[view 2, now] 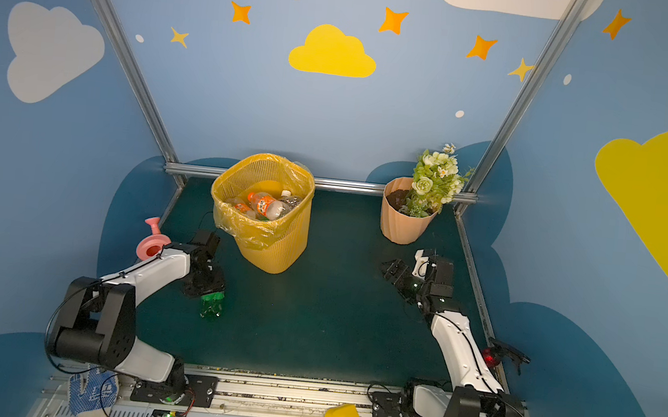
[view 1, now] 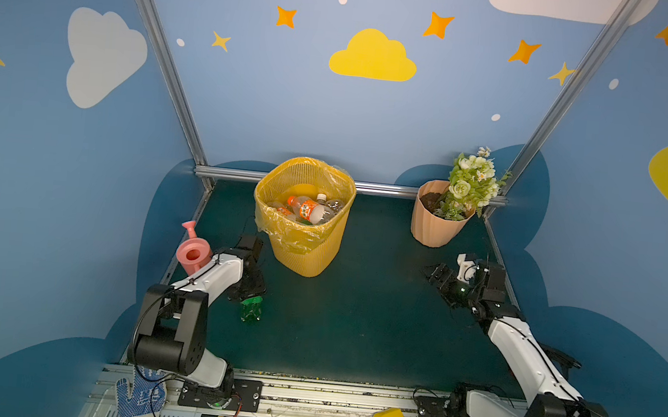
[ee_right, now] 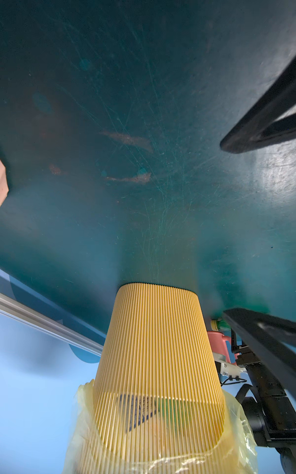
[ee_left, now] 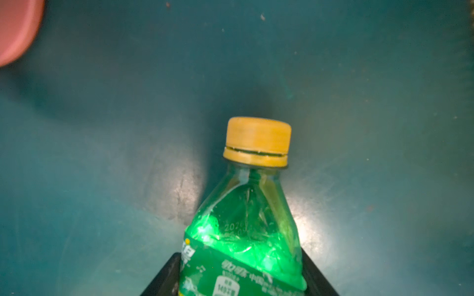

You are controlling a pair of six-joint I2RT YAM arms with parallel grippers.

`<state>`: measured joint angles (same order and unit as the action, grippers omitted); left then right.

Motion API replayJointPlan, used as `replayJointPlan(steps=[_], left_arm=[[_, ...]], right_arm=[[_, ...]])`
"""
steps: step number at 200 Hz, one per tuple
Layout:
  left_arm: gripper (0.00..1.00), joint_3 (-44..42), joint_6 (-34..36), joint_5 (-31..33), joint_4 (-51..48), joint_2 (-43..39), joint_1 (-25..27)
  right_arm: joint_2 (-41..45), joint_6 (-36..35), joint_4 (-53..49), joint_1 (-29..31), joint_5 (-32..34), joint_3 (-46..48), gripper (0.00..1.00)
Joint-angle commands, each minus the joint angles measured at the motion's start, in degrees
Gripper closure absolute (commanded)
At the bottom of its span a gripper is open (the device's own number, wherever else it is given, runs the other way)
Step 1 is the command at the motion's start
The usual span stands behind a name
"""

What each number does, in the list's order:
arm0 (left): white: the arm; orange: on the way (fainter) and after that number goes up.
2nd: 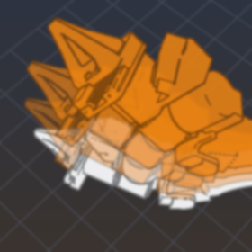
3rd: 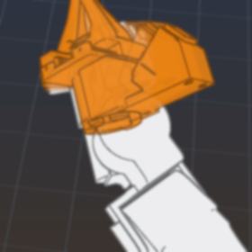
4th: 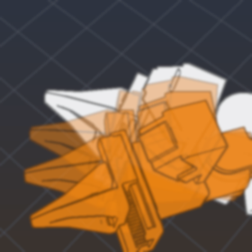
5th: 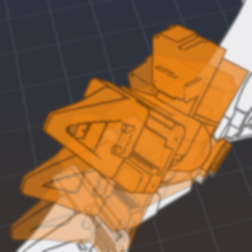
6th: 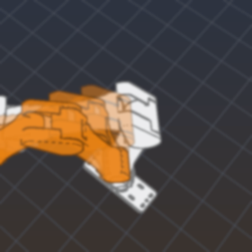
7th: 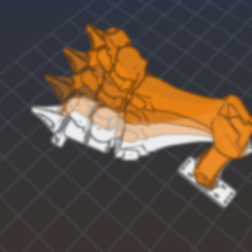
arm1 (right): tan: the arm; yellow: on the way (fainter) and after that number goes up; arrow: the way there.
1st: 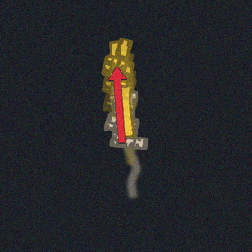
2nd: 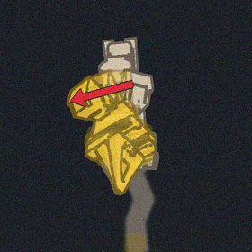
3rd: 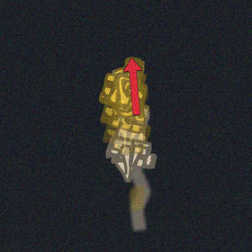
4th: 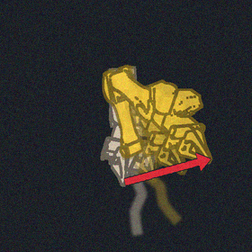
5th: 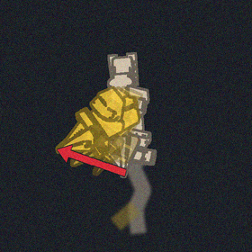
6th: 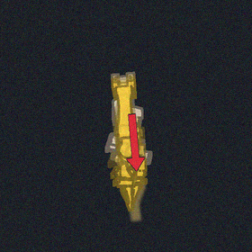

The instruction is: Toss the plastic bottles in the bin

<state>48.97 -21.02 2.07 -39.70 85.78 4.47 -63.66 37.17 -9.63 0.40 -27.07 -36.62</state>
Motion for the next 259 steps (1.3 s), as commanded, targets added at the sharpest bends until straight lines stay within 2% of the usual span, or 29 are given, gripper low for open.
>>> replayJointPlan(steps=[1,28,62,86,100,141,181,209,234,259], left_arm=[[0.46,0.3,0.5,-0.7,-0.6,-1.4,0.1],[0.45,-0.4,0.4,-0.7,0.2,-3.8,0.2],[0.37,-0.3,0.9,-2.0,0.0,-2.7,0.4],[0.39,1.3,1.1,-2.3,-1.3,0.8,0.7],[0.4,1.0,0.5,-1.8,-1.3,0.1,1.2],[0.42,-2.0,-2.2,0.7,-0.6,-10.8,1.2],[0.43,-0.3,-5.6,5.2,-3.5,-23.3,1.0],[0.43,1.7,-4.6,8.1,-3.0,-32.9,1.0],[0.43,6.5,-3.8,12.9,-3.7,-39.4,0.9],[0.44,14.6,0.3,15.9,-2.0,-42.0,0.9]], right_arm=[[0.4,-0.3,0.4,-0.5,-0.2,0.4,0.06],[0.9,-0.5,-0.3,-0.4,-1.1,0.0,0.06],[2.4,-0.7,-0.8,-0.6,0.4,0.6,0.06],[2.1,-0.5,-0.6,-0.7,-0.1,0.4,0.06],[2.0,-0.6,-0.9,-0.7,-0.3,0.2,0.06],[2.4,-0.7,-1.0,-0.9,0.0,0.3,0.06],[1.6,-0.2,-0.3,-0.9,-0.8,0.1,0.06],[1.7,-0.1,-0.3,-0.9,-0.9,0.1,0.06],[1.9,-0.2,-0.4,-0.9,-0.7,-0.2,0.06],[1.7,-0.4,-0.7,-0.9,-0.9,-1.0,0.06]])
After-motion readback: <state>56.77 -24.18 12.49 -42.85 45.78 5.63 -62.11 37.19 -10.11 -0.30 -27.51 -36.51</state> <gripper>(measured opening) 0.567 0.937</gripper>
